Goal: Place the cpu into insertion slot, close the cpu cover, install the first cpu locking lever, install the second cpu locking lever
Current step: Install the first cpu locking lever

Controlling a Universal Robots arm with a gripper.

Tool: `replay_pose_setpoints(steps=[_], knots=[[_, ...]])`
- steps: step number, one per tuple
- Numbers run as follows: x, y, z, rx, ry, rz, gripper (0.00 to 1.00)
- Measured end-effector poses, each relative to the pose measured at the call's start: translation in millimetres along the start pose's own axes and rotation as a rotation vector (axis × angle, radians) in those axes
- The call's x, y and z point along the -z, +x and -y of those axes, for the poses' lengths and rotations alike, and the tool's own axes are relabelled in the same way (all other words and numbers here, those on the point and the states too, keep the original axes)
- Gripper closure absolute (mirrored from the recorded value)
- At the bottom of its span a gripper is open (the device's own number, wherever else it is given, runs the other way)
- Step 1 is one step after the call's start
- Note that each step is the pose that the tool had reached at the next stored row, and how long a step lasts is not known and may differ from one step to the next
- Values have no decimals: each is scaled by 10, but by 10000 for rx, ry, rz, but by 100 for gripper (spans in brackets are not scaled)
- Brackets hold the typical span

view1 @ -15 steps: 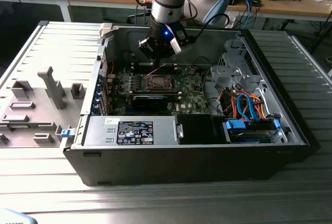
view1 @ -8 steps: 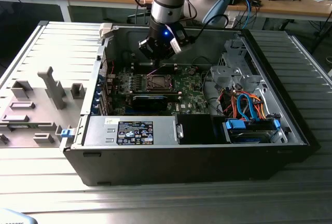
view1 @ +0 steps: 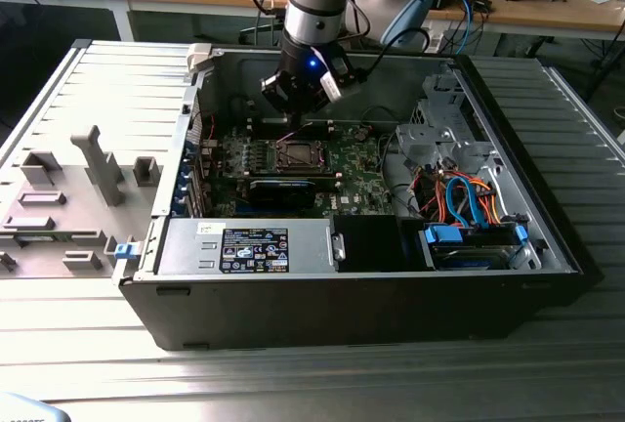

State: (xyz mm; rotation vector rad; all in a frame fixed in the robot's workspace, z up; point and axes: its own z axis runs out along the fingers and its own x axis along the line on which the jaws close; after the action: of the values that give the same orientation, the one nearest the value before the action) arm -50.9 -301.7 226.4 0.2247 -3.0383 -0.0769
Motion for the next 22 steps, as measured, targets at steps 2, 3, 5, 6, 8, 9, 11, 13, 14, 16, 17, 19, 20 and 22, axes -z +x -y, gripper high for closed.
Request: replay_pose_setpoints(steps=[2,3,5,6,8,9,11,13,14,16,17,19,20,22], knots=[[-5,-2,0,2,6,-1,89],[-12,-7,-3,-1,11,-4,89],[-35,-26,-5,-1,9,-11,89],[-43,-37,-4,-2,9,-17,89],[-51,-67,1,-3,8,-28,89],[-53,-85,4,-3,9,-36,89],[-59,-120,10,-2,6,-50,89],[-75,-162,17,-5,4,-74,89],[-87,-176,19,-6,3,-84,89],[-118,-203,25,-5,3,-104,89],[-132,-212,27,-6,8,-109,89],[-142,-225,29,-8,17,-114,89],[-149,-236,31,-9,23,-120,89],[-163,-254,34,-10,31,-131,89]])
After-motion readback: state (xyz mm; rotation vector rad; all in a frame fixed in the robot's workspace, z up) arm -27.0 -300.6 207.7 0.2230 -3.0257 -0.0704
